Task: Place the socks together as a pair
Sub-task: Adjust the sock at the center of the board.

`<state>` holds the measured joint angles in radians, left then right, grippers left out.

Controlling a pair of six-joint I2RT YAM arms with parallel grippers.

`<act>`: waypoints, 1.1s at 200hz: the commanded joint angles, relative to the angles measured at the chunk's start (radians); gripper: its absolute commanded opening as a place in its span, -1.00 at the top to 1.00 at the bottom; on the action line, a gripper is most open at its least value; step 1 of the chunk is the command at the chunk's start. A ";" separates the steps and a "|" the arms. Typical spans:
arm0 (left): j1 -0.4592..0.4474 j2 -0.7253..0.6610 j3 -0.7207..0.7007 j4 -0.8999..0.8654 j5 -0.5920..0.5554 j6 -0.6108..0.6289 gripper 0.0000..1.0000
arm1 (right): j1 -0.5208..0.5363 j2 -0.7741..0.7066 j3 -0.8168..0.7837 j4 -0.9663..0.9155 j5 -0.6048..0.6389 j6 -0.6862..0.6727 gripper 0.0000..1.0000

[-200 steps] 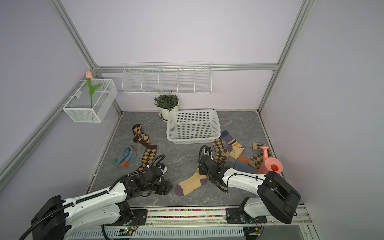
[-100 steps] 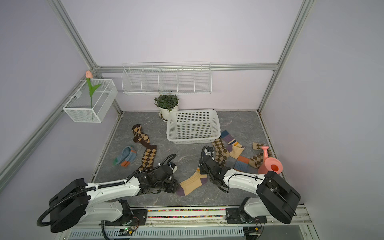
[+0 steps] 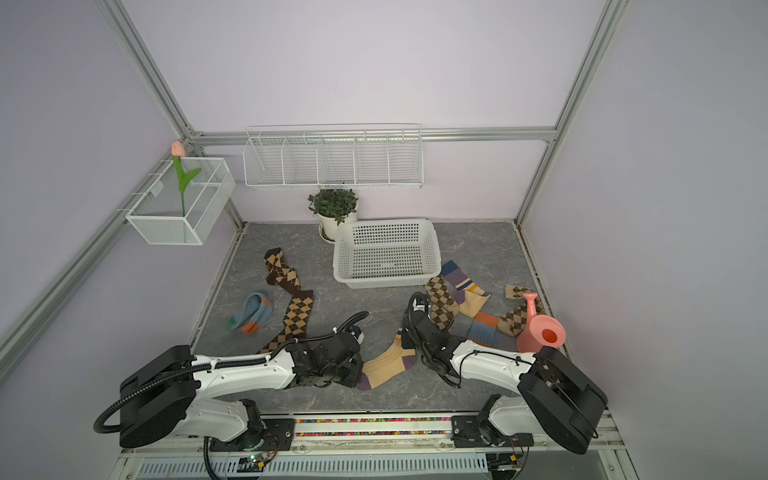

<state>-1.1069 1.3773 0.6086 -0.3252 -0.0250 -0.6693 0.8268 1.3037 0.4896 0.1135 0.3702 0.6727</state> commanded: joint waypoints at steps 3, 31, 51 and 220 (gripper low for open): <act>-0.002 -0.026 0.103 -0.220 -0.195 0.011 1.00 | -0.005 -0.058 -0.013 -0.023 -0.010 0.003 0.65; 0.017 0.004 0.234 -0.380 -0.319 0.076 1.00 | -0.005 -0.090 -0.033 -0.033 -0.027 0.010 0.55; 0.045 0.070 0.331 -0.464 -0.346 0.142 1.00 | -0.005 -0.096 -0.041 -0.035 -0.060 0.016 0.45; 0.024 -0.258 0.079 -0.114 -0.247 -0.048 -0.32 | 0.009 0.007 0.133 -0.173 -0.244 -0.148 0.11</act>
<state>-1.0847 1.1961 0.8795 -0.6571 -0.4057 -0.5758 0.8272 1.2594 0.5526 -0.0017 0.1791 0.5865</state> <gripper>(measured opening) 0.661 0.440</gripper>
